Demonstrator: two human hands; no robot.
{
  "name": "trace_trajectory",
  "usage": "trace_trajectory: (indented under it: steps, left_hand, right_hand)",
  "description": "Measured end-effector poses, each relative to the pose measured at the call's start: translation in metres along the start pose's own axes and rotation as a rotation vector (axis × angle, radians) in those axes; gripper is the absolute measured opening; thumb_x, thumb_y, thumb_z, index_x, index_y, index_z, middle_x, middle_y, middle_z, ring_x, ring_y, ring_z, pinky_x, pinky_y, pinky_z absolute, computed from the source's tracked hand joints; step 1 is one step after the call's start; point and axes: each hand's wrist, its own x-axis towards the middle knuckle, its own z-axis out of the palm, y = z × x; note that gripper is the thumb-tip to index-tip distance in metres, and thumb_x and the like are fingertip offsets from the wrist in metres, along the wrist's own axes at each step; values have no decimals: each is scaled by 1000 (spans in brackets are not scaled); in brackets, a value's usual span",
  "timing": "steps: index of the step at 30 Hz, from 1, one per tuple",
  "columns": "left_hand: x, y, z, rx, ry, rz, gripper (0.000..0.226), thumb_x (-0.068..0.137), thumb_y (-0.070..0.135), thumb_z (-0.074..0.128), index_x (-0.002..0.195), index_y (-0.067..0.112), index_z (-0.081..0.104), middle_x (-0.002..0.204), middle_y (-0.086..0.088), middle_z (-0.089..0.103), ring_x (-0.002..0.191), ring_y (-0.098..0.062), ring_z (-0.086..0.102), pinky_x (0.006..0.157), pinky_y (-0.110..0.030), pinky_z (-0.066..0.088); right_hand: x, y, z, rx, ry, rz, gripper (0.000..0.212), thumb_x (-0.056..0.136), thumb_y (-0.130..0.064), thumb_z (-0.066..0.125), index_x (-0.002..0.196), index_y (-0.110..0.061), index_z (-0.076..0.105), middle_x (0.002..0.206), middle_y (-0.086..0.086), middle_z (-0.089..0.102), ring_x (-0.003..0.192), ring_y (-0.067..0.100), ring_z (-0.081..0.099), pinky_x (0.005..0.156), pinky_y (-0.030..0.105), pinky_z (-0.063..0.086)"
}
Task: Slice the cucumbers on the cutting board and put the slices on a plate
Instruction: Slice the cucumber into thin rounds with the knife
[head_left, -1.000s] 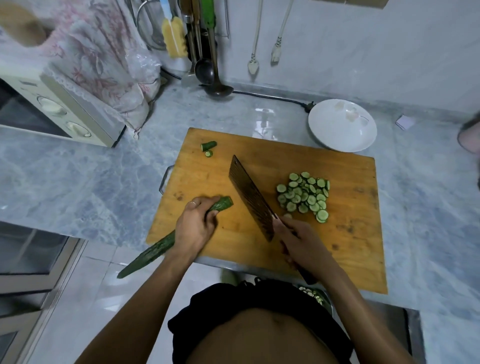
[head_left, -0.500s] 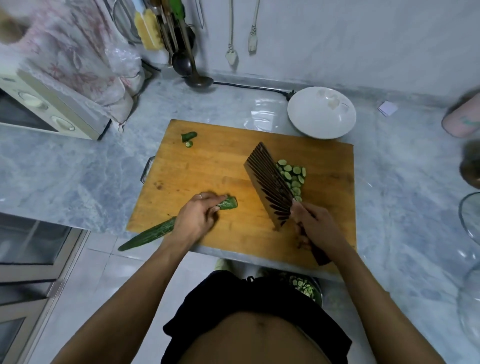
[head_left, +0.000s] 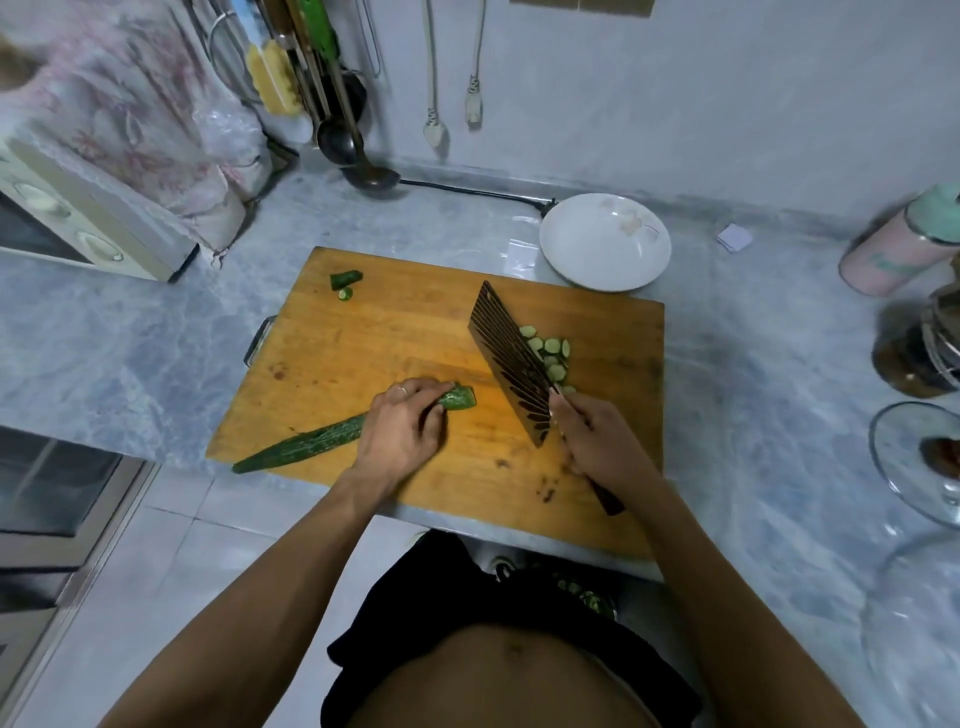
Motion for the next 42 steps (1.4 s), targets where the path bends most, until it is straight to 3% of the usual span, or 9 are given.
trace_trajectory:
  steps: [4,14,19,22,28,31,35,39,42]
  left_hand:
    - [1,1,2,6,-22,-44,40,88,38,61,124,22,65,118,-1,66,107,-26,60,88,-43,51]
    - [2,7,12,47,89,-100,34,89,34,57,116,19,69,115,-2,70,103,-28,63,83,-43,52]
    - [0,11,19,70,147,-140,27,90,27,66,115,18,70,114,-3,70,103,-29,63,79,-40,50]
    - [-4,23,22,48,143,-212,30,90,30,65,117,19,69,114,-4,69,104,-29,61,80,-36,50]
    - [-12,32,29,124,208,-146,26,94,33,61,114,21,71,110,-2,69,95,-28,63,64,-30,51]
    - [-16,30,36,136,271,-137,28,93,34,57,113,22,73,112,2,70,96,-25,63,64,-31,53]
    - [-15,33,43,147,324,-196,27,93,33,57,113,23,73,113,4,69,93,-25,63,63,-29,51]
    - [-16,34,52,150,359,-248,21,92,30,63,111,28,73,111,4,69,89,-26,63,63,-31,48]
    - [-16,33,58,142,365,-258,23,91,30,59,111,29,72,113,1,68,92,-28,63,68,-35,51]
  right_hand:
    - [1,-4,1,-105,-40,5,41,107,-40,36,86,-10,55,63,3,53,49,16,49,48,30,40]
    - [3,3,-3,-89,-11,74,40,107,-41,36,91,-11,57,69,9,57,50,22,53,43,31,44]
    - [3,3,2,-170,-18,11,38,107,-41,35,83,-17,53,72,11,57,54,19,51,53,32,41]
    - [0,3,5,-145,-48,-8,42,106,-42,36,84,-10,53,71,19,53,53,20,47,52,33,38]
    - [-21,5,13,-91,-113,-122,36,106,-38,43,70,-36,45,60,-6,41,55,11,41,54,30,29]
    - [-31,7,13,-126,-153,-176,31,106,-36,44,75,-34,50,58,-11,48,53,6,42,54,26,29]
    - [-38,4,10,-196,-110,-216,34,105,-32,47,74,-44,48,60,-30,55,56,-1,52,54,13,32]
    - [-37,8,10,-229,-132,-203,20,101,-46,43,85,-42,55,64,-10,52,64,9,53,61,34,45]
    - [-36,7,10,-273,-160,-165,41,93,-63,31,117,-39,55,83,-5,62,86,21,61,75,43,53]
